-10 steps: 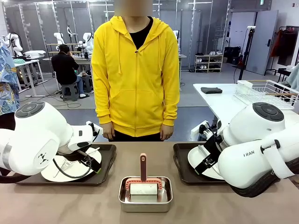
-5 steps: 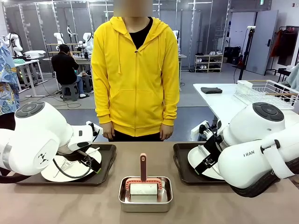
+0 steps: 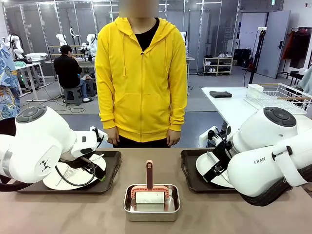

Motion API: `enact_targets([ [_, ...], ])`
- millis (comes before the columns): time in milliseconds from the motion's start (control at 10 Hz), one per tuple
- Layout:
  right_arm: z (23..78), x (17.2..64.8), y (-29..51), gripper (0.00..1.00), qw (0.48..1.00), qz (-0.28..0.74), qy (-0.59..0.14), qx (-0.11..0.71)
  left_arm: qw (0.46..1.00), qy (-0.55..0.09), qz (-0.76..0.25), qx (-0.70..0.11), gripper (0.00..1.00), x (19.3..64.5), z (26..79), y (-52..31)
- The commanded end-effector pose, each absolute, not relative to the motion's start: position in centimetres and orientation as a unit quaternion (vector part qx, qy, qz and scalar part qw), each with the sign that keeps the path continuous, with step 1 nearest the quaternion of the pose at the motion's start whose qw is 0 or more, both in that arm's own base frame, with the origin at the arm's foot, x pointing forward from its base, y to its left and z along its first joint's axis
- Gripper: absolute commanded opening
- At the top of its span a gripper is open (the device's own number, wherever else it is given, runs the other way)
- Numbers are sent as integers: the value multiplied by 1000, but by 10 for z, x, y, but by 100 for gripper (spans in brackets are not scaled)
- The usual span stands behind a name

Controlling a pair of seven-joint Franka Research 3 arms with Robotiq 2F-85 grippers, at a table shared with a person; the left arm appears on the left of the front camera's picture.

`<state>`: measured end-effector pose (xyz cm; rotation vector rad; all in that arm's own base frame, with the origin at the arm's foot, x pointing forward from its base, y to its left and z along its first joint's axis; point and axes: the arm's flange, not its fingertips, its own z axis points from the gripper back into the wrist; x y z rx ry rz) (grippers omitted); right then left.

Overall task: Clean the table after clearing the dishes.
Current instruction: When the left (or right) Handle tray is removed, use the left hand (or right hand) to clean the left (or right) side of the table with the Lint Roller.

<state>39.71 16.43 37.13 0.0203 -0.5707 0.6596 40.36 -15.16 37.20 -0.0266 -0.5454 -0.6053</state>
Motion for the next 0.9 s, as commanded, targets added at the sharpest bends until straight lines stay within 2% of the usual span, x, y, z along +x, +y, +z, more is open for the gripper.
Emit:
enact_targets([
  [0, 371, 397, 165, 100, 906, 319, -276, 10, 918, -265, -294, -13, 100, 404, 372, -151],
  [300, 371, 397, 165, 100, 906, 319, -276, 10, 918, -265, -294, -13, 100, 404, 372, -152],
  [500, 381, 401, 170, 100, 907, 318, -274, 24, 921, -262, -282, -61, 100, 414, 384, -156],
  [800, 424, 414, 168, 100, 913, 305, -260, 79, 931, -220, -260, -133, 100, 436, 417, -138],
])
